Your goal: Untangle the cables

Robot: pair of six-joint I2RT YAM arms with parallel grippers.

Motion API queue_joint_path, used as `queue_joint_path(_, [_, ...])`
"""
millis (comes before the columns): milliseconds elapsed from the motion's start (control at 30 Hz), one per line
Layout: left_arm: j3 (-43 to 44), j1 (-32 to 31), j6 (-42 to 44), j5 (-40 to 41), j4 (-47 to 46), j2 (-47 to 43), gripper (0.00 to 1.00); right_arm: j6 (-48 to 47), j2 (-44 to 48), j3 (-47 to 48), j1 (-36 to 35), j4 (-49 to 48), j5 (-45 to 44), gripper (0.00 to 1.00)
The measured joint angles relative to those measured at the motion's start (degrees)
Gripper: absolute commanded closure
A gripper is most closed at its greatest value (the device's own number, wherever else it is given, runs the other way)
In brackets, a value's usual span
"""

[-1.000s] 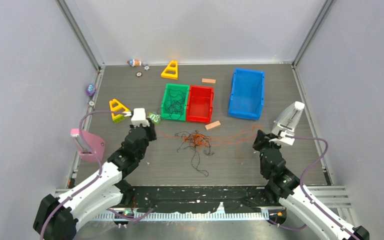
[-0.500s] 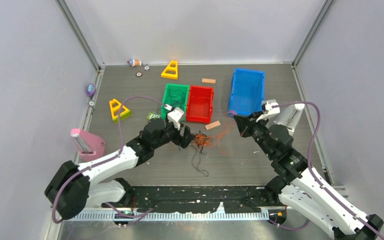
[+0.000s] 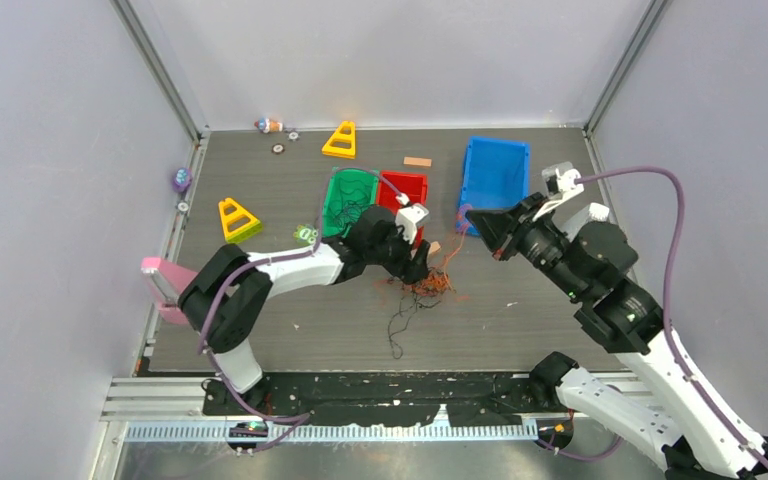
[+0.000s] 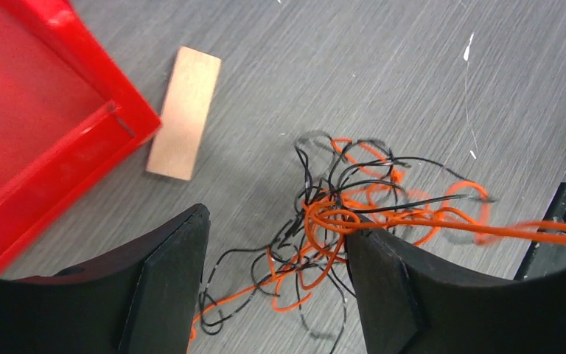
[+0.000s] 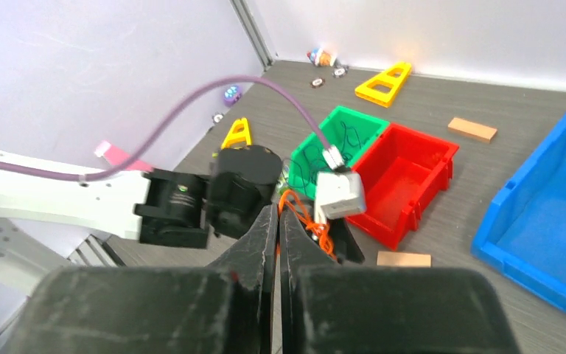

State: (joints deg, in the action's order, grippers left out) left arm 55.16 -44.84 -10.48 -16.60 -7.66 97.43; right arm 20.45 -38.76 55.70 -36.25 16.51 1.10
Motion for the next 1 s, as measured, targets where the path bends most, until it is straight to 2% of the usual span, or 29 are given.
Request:
queue_joint_path(33, [1.38, -0.33, -0.17, -0.31, 1.29, 1.4, 0.32, -0.2, -0.13, 1.73, 0.0, 0.87, 0.04, 0.95])
queue_joint_path(67, [2.32, -0.63, -0.46, -0.74, 2.19, 2.36, 0.38, -0.44, -0.26, 3.63, 0.0, 1.99, 0.04, 0.95])
queue_joint_path(200, [5.2, -2.49, -2.03, -3.56, 4.74, 4.17, 0.66, -1.7, -1.42, 14.43, -0.02, 7.26, -0.79, 0.95])
queue_joint_path(267, [6.88, -3.04, -2.47, -4.5, 5.03, 4.63, 0.83, -2.4, -1.97, 18.08, -0.02, 9.22, -2.25, 0.95])
queue_joint_path(300, [7.43, -3.37, -2.51, -4.55, 5.22, 4.7, 0.87, -2.62, -2.16, 19.34, 0.0, 9.29, -2.95, 0.95])
queue_joint_path(467, [7.85, -3.78, -2.4, -3.8, 8.31, 5.01, 0.89, -4.57, -3.56, 27.26, -0.02, 9.64, -7.65, 0.95])
queue_joint_path(567, [8.15, -3.78, -2.43, -2.03, 10.05, 5.01, 1.0, -6.19, -4.11, 31.82, 0.0, 11.1, -11.54, 0.95])
queue_joint_path(733, [7.58, -3.74, -2.05, 2.38, 11.41, 3.54, 1.0, -8.72, -6.49, 38.25, -0.02, 12.35, -16.55, 0.95])
queue_joint_path(867, [3.15, -3.08, -1.29, 7.15, 12.13, -1.64, 1.0, -9.7, -5.73, 35.91, 0.0, 11.63, -20.33, 0.95])
queue_joint_path(1000, [-2.51, 1.16, -1.75, 11.87, 12.59, -8.09, 1.0, -10.27, -3.89, 29.42, 0.0, 11.89, -28.61, 0.95])
